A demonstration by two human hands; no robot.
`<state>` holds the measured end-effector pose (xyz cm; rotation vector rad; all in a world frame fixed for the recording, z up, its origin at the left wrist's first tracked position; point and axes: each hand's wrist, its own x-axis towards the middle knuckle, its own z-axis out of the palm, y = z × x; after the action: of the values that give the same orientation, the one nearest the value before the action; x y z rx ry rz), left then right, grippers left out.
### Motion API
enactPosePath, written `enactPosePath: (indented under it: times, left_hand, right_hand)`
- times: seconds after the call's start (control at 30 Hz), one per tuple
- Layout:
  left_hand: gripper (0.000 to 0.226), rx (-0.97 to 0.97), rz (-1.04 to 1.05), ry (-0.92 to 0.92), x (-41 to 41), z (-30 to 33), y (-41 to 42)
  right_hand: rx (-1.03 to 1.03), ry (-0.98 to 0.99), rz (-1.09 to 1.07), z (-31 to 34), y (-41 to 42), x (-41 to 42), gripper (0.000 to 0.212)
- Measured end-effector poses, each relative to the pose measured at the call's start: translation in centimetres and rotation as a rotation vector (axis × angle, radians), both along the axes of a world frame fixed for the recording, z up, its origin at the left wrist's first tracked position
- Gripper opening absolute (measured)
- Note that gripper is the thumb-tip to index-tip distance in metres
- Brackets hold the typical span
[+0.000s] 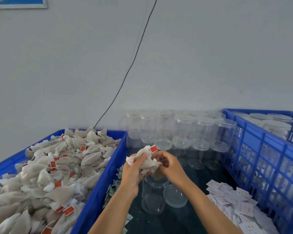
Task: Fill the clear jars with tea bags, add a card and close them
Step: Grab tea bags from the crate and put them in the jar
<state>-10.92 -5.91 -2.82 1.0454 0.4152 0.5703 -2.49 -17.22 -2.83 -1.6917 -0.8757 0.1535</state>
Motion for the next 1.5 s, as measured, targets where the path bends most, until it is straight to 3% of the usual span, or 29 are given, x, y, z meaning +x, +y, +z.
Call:
enactPosePath:
  times: [0.07,0.13,0.23,0.4,0.53,0.67,0.8,0.9,1.07,1.2,1.33,1.5]
  left_hand:
    - [0.033,0.065,0.009,0.012,0.4,-0.1,0.0]
    - [0.031,0.123,0.008,0.028,0.6,-0.3,0.1]
    - [0.029,0.237,0.02,0.055,0.5,-0.4,0.1]
    - [0.031,0.511,0.08,0.154,0.4,-0.3,0.3]
    - [0.022,0.476,0.1,0.141,0.5,-0.4,0.3]
    - [0.011,0.386,0.142,0.132,0.4,-0.3,0.5]
    - [0.03,0.111,0.042,0.086,0.1,0.3,0.8]
    - [0.032,-0.002,0.012,0.074,-0.2,0.4,1.1]
    - [0.031,0.067,-0.018,0.015,-0.2,0.4,1.0]
    - [0.035,0.089,-0.044,0.06,-0.1,0.1,1.1]
    - [0.04,0.071,-0.071,0.102,-0.2,0.3,0.6]
    - [0.038,0.099,-0.08,0.133,0.3,0.3,0.6]
  right_hand:
    - [-0.033,-0.055,-0.018,0.2,0.1,-0.3,0.038]
    - [0.042,0.02,-0.017,0.7,0.2,-0.3,0.039]
    - [0.154,0.204,0.027,1.5,0.5,-0.2,0.017]
    - [0.13,0.135,-0.079,1.6,1.2,0.4,0.016]
    - [0.262,0.222,-0.241,1.8,1.5,1.1,0.01]
    - [0.263,0.215,-0.293,1.7,1.0,1.4,0.008]
    - [0.162,0.234,-0.185,1.0,0.7,1.4,0.007]
    - [0.048,0.137,-0.187,0.4,0.6,1.5,0.008]
    - [-0.088,-0.067,-0.215,0.3,0.8,1.5,0.011]
    - [-0.065,0.062,-0.07,0.9,1.6,1.0,0.018]
    - [-0.077,0.023,-0.031,1.2,2.1,0.9,0.013]
    - [-0.009,-0.075,-0.136,1.1,2.4,1.2,0.004]
